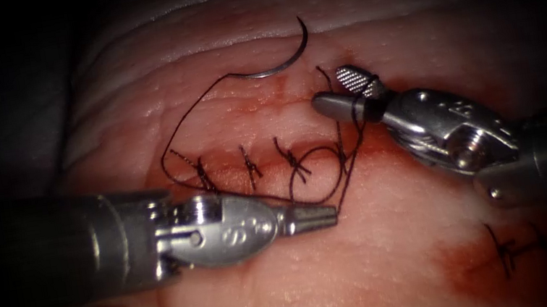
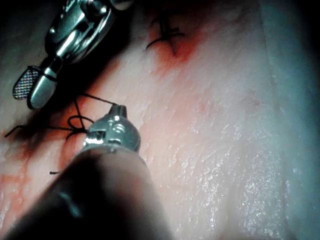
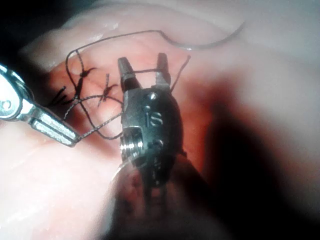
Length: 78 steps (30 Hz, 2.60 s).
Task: Wound Closure
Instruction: Grab the short suture tail with the right tool, then pull the right tool down and the left tool up to tension.
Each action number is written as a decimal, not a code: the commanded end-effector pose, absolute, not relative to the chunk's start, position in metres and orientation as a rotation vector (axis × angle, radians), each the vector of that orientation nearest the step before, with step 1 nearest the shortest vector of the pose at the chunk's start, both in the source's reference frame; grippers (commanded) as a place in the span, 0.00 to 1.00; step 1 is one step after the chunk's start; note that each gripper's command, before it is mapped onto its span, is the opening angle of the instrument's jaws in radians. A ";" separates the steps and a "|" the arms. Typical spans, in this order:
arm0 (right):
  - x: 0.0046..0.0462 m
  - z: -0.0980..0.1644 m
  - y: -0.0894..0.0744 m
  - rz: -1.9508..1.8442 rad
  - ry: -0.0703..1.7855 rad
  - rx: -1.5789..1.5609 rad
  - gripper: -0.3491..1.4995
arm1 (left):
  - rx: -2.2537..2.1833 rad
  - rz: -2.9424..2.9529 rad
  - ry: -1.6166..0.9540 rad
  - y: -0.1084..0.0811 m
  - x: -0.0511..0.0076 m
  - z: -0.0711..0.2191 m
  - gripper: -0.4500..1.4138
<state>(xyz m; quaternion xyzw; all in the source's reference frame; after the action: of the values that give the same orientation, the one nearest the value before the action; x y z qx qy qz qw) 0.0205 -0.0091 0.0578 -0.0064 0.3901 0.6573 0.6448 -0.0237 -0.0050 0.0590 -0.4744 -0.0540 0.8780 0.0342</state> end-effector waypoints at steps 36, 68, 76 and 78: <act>0.0231 0.062 -0.009 1.530 0.842 0.092 0.00 | -1.477 2.692 -0.217 -0.003 -0.0238 0.060 0.00; 0.0207 0.061 -0.017 1.336 1.010 -0.115 0.00 | -1.058 2.502 -0.248 0.023 -0.0169 0.075 0.00; 0.0207 0.061 -0.018 1.313 1.004 -0.105 0.00 | -1.071 2.481 -0.255 0.025 -0.0183 0.077 0.00; 0.0207 0.061 -0.018 1.265 1.016 -0.114 0.00 | -1.067 2.472 -0.252 0.025 -0.0189 0.078 0.00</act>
<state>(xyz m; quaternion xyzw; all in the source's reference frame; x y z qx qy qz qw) 0.0202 -0.0180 0.0602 -0.0529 0.4567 0.5594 0.6897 -0.0186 0.0251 0.0775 -0.3840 -0.0909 0.8924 0.2190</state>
